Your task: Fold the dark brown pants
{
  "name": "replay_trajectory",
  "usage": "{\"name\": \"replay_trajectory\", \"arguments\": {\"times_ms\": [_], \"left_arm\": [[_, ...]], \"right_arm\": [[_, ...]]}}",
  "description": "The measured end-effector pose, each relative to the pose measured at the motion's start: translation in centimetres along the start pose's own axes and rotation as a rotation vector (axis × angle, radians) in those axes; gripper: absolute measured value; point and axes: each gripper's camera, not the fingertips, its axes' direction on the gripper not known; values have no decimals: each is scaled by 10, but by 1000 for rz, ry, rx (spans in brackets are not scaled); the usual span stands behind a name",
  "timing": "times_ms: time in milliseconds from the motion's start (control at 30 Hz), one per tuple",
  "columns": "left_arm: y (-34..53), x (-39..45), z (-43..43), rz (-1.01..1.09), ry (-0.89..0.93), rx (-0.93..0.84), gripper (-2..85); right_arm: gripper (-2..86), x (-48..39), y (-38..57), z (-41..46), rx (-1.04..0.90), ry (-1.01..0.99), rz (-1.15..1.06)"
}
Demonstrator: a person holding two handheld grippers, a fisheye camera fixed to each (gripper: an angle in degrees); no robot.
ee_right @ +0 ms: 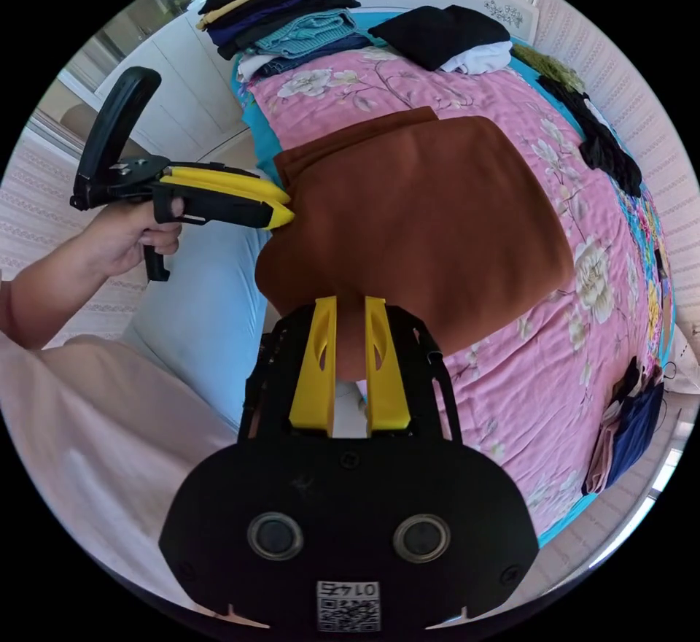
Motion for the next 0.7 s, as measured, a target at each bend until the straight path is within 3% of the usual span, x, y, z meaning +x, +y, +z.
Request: {"name": "replay_trajectory", "arguments": {"times_ms": [100, 333, 567, 700], "left_arm": [[-6, 0, -4, 55, -15, -19, 1], [-13, 3, -18, 68, -28, 3, -2], [-4, 1, -33, 46, -124, 68, 116], [-8, -2, -19, 18, -105, 6, 106]], "right_arm": [[64, -8, -8, 11, -20, 30, -12], [64, -11, -22, 26, -32, 7, -16], [146, -22, -27, 24, 39, 59, -47], [125, -31, -35, 48, 3, 78, -86]]}}
